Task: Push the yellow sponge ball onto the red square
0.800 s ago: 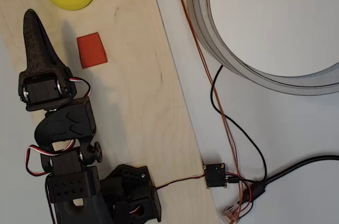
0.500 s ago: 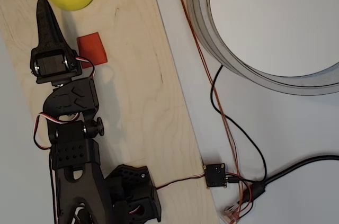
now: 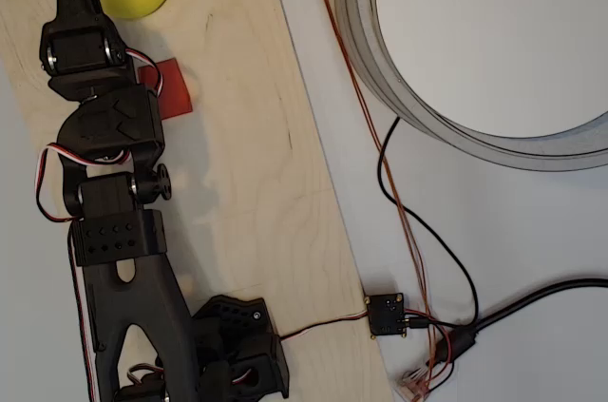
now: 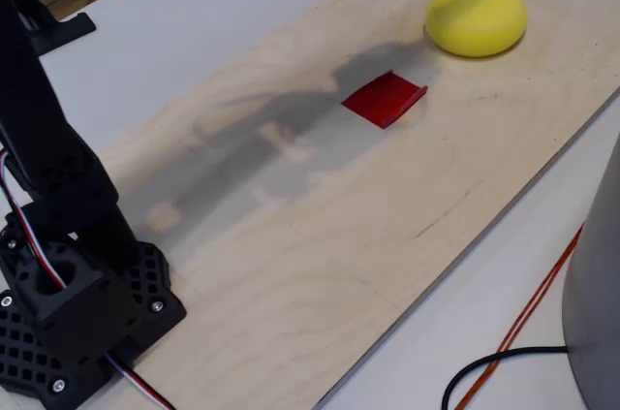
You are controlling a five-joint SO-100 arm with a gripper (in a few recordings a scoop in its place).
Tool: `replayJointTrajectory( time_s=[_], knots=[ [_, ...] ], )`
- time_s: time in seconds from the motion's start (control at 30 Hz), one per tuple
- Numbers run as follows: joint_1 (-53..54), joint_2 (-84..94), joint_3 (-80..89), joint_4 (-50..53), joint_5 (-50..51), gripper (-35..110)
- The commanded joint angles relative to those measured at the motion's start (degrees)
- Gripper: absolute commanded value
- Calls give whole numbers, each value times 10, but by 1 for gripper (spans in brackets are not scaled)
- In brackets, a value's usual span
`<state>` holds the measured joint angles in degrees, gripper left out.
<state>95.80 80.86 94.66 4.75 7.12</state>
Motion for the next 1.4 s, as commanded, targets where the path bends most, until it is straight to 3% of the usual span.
replayJointTrajectory(
  time_s=[0.0, 0.57, 0.87, 1.37],
  knots=[
    [4, -33, -82, 47, 5, 16],
    [0, -282, -430, 223, 25, 23],
    [0, -321, -426, 267, 62, 24],
    [-5, -288, -347, 406, 213, 26]
  ],
)
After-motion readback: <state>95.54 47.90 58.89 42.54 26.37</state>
